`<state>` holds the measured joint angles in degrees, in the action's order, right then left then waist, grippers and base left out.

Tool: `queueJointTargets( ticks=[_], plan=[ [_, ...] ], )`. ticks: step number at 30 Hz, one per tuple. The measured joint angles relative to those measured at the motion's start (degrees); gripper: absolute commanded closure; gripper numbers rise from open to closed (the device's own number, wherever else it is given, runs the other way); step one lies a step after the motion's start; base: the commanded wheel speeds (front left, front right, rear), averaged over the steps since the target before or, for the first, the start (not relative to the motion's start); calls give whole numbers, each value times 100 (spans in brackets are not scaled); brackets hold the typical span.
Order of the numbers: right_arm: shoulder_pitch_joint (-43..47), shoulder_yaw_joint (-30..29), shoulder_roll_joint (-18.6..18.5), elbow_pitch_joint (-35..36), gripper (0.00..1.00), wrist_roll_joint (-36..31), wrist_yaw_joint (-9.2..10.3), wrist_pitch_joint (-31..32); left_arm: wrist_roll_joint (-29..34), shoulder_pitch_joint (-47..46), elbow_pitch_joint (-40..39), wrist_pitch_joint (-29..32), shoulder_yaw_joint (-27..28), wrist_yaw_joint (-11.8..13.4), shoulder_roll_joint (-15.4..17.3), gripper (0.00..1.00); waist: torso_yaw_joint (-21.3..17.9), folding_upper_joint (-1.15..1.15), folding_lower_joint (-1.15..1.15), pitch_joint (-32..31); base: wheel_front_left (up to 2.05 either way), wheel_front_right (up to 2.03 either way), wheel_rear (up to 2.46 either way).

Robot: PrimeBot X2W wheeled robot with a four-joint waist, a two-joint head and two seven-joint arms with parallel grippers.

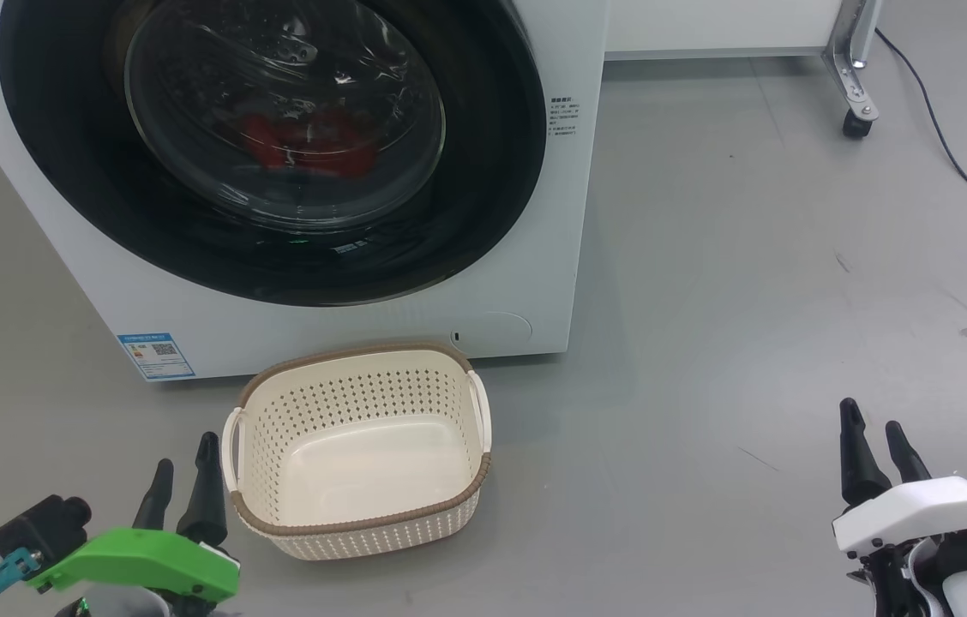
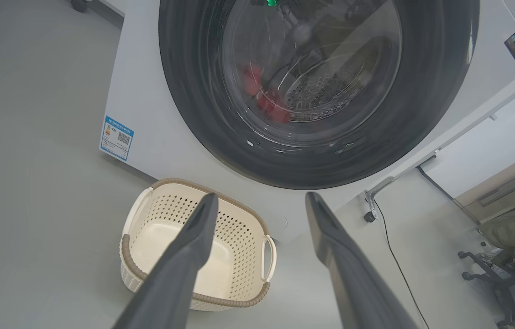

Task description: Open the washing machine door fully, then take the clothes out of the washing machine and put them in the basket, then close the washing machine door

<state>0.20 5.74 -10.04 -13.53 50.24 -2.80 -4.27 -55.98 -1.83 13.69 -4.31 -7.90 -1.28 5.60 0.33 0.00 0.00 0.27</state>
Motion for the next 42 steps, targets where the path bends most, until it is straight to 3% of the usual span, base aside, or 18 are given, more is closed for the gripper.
queueJointTargets(
  ticks=[17, 42],
  plan=[
    [2, 443, 47, 227, 0, -1257, 255, -325, 1582, 1, -119, -343, -396, 308, 36, 0, 8, 0, 0, -1, 0, 0, 0],
    [64, 754, 11, 526, 0, -3028, 605, -825, 3359, 9, -82, -843, -837, 632, 29, 0, 27, 0, 0, 66, 0, 0, 0]
  ],
)
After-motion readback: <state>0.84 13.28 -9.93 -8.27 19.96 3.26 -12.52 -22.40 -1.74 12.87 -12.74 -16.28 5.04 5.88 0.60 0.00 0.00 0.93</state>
